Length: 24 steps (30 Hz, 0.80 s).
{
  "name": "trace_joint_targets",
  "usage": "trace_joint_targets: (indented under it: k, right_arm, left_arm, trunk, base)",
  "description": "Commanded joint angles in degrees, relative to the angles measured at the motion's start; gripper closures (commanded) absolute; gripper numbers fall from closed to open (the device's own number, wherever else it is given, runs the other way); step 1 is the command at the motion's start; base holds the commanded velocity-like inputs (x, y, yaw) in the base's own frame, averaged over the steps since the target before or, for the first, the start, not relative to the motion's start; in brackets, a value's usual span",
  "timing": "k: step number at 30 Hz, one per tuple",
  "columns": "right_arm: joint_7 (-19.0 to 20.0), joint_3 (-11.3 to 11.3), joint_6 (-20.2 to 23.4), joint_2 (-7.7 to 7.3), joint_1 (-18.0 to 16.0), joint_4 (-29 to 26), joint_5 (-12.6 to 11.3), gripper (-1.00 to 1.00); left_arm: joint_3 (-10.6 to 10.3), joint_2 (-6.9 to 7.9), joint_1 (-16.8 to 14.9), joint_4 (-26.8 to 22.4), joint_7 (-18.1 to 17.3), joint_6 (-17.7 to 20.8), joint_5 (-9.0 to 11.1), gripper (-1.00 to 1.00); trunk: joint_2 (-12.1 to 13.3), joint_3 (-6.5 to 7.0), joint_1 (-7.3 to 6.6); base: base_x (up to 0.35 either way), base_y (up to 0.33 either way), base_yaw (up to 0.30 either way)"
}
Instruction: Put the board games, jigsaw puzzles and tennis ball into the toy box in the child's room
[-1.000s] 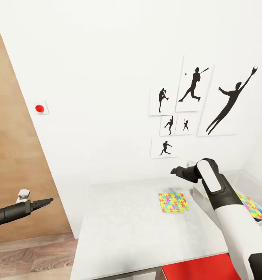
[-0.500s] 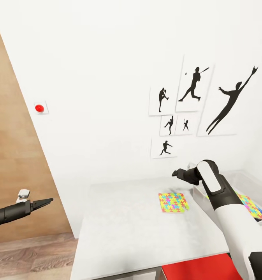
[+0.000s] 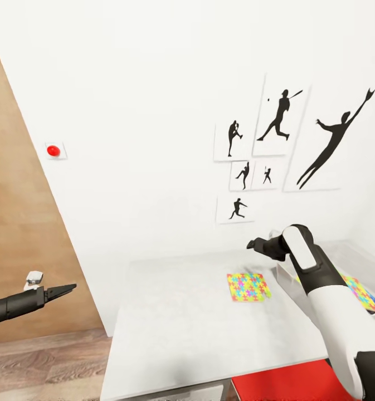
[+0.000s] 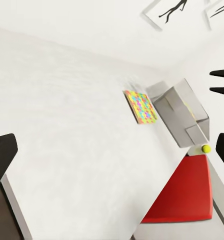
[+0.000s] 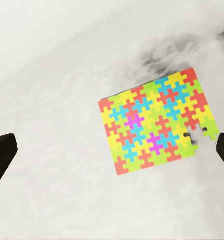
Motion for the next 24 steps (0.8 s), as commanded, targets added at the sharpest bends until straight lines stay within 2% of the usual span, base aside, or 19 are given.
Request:
trace_joint_targets:
  k: [1, 13, 24]
  right_arm:
    - [-0.60, 0.17, 0.06, -0.05, -0.31, 0.33, -0.58, -1.00]
    - [-0.63, 0.12, -0.34, 0.19, -3.54, 4.55, -0.45, -1.00]
    - [-0.63, 0.11, -1.95, 0.11, -4.76, 6.72, -0.43, -1.00]
  left_arm:
    - [0.23, -0.03, -0.09, -0.04, -0.47, 0.60, -0.60, -1.00]
    - [0.34, 0.02, -0.09, -0.04, -0.47, 0.60, -0.60, -1.00]
    - [0.35, 0.02, -0.09, -0.04, -0.47, 0.60, -0.60, -1.00]
  trunk:
    - [-0.15, -0.23, 0.04]
    - [-0.15, -1.35, 0.04]
    - [-0.15, -2.38, 0.04]
  base:
    - [0.000, 0.000, 0.000]
    - [0.000, 0.000, 0.000]
    - [0.000, 0.000, 0.000]
